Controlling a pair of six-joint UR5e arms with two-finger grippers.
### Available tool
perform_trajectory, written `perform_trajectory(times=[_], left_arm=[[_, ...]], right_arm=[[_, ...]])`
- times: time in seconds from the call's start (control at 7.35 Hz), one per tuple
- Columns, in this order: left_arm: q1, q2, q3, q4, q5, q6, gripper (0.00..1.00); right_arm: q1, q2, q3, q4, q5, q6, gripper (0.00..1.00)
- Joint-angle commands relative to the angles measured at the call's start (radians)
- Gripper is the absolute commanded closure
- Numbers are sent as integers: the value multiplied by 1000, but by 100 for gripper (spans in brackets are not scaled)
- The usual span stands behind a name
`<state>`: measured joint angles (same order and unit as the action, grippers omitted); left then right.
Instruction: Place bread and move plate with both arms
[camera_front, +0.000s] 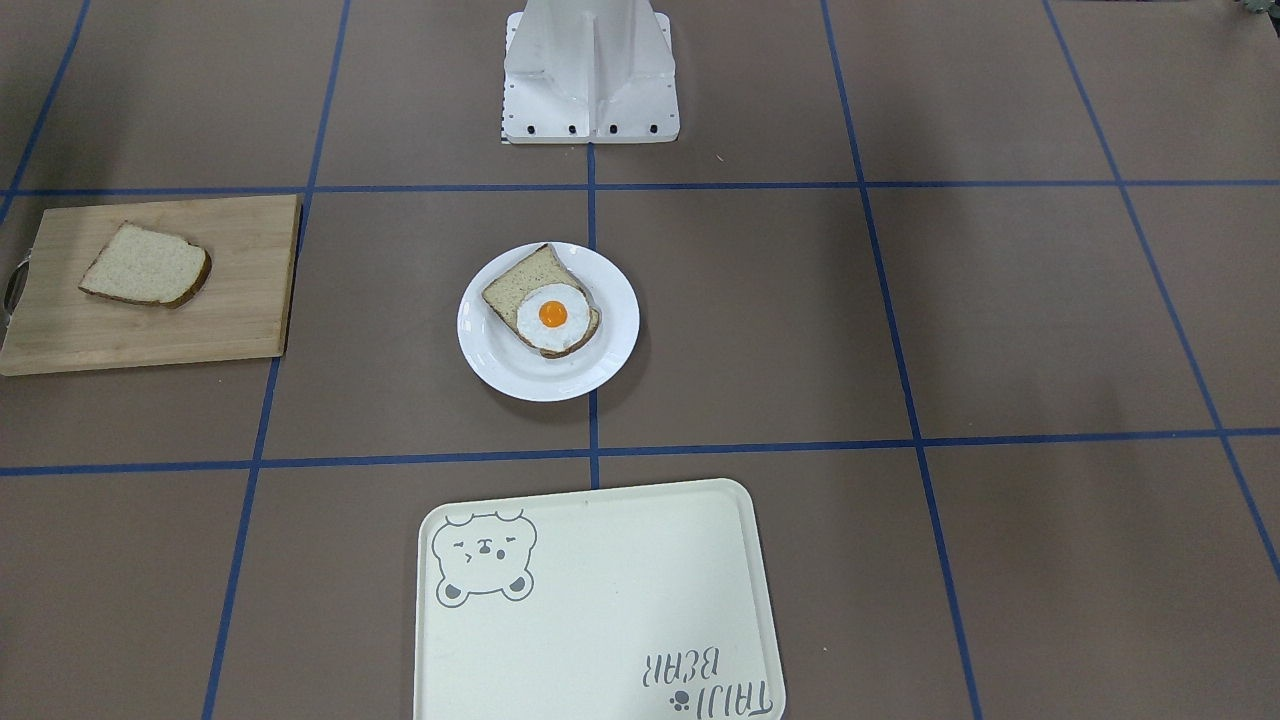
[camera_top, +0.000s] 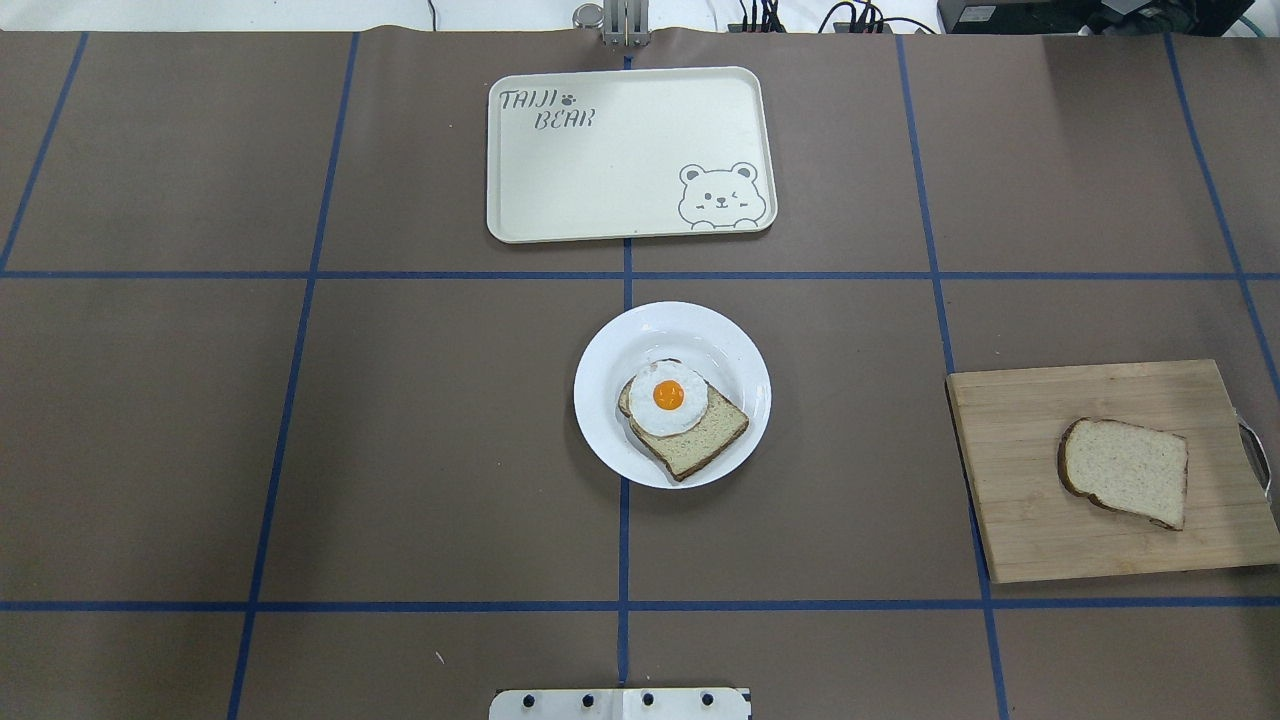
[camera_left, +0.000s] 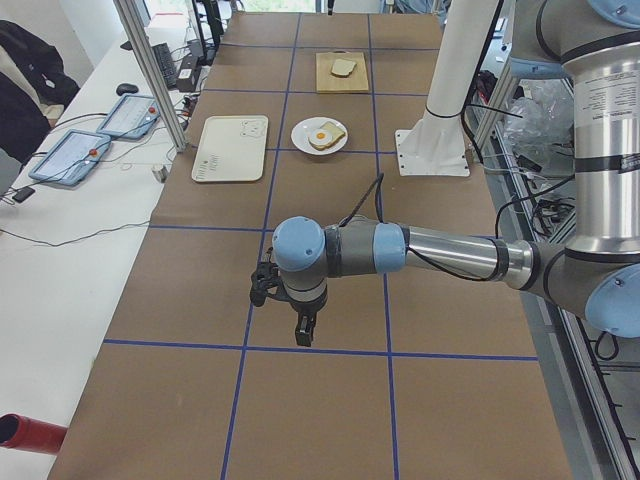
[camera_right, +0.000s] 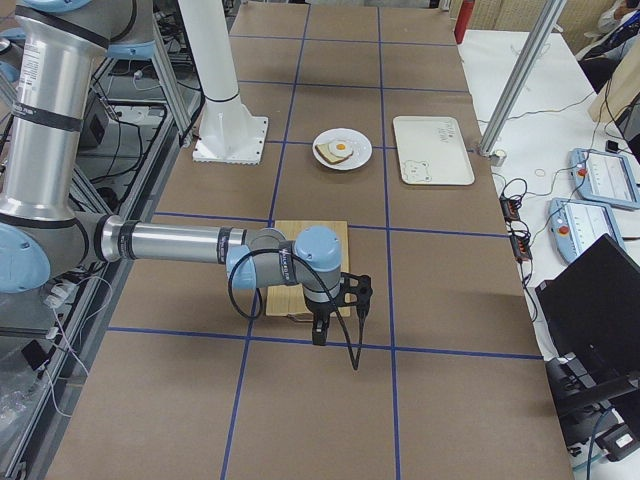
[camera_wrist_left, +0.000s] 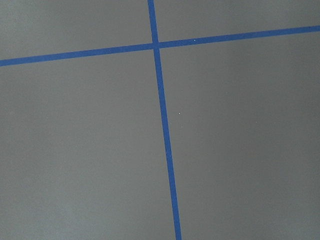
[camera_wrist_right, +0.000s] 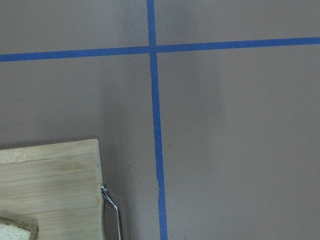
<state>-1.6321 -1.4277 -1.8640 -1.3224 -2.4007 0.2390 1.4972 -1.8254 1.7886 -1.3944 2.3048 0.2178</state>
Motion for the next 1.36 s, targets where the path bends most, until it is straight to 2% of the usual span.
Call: perform_trajectory(times=[0.0, 0.41, 0.54, 0.68, 0.82, 0.95, 1.09, 1.22], left_arm=[[0, 3, -24, 0, 0, -1, 1], [-3, -29, -92, -3, 0, -3, 1], [-15, -72, -95, -15, -2, -4, 1], [-18, -117, -87, -97, -5, -3, 1], [-18, -161, -46, -223, -11, -7, 1], [-18, -161, -46, -254, -14, -3, 1], [-18, -160, -47, -296, -14, -1, 1], [-20, -154, -40, -317, -14, 0, 1]], right_arm=[[0, 0, 0, 0, 1, 0, 0], [-2, 24, 6, 38, 5, 12, 0], [-2, 34, 5, 154, 2, 15, 0], [-2, 28, 2, 264, 14, 20, 0], [-12, 31, -3, 335, 51, 20, 0], [-37, 38, -2, 386, 82, 18, 0], [-84, 38, -12, 482, 106, 9, 0], [-172, 31, -14, 556, 91, 15, 0]])
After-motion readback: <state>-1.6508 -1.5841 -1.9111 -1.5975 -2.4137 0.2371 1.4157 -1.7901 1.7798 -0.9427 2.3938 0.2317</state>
